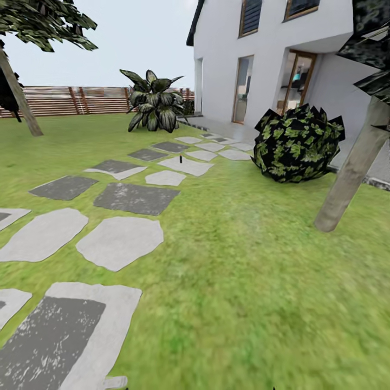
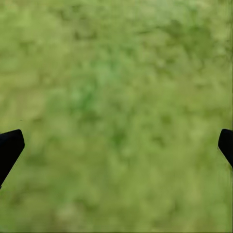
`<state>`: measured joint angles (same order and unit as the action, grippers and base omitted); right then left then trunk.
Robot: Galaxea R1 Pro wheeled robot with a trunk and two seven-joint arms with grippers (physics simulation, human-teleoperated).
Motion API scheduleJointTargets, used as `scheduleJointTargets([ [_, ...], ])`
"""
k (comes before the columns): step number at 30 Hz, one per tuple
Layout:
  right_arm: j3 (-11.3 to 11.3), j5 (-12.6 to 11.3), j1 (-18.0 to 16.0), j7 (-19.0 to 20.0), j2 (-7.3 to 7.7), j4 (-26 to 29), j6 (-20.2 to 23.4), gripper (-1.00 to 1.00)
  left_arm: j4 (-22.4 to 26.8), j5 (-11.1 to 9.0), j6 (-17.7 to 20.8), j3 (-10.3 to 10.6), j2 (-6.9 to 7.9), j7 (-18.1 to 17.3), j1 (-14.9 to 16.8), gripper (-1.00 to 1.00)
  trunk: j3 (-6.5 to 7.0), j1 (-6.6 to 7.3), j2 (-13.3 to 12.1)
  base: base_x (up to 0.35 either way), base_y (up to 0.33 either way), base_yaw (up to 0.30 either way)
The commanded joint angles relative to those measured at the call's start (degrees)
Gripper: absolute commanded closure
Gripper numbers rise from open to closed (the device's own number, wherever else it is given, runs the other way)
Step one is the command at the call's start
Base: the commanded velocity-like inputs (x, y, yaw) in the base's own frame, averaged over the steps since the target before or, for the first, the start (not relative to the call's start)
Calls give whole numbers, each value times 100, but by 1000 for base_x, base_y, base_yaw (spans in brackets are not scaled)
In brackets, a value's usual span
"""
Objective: In the garden, pick up the pesticide atomizer on the floor and spray pesticide onto both trees until each tree trunk is fully covered.
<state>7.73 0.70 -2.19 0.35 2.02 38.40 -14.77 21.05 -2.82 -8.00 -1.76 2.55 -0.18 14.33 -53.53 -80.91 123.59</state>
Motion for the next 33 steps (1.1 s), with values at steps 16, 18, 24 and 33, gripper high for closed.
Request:
scheduleJointTargets([
  [16,0,0,-1,0,0,-8,0,-100,-3,0,0,0,0,0,0,-100,0,0,0,338,-123,0],
  [18,0,0,1,0,0,-8,0,-100,-4,-4,0,0,0,0,0,-100,0,0,0,338,-123,0],
  [24,0,0,-1,0,0,-8,0,-100,-5,-6,0,0,0,0,0,-100,0,0,0,338,-123,0],
  [33,0,0,-1,0,0,-8,0,-100,-5,-4,0,0,1,0,0,-100,0,0,0,338,-123,0],
])
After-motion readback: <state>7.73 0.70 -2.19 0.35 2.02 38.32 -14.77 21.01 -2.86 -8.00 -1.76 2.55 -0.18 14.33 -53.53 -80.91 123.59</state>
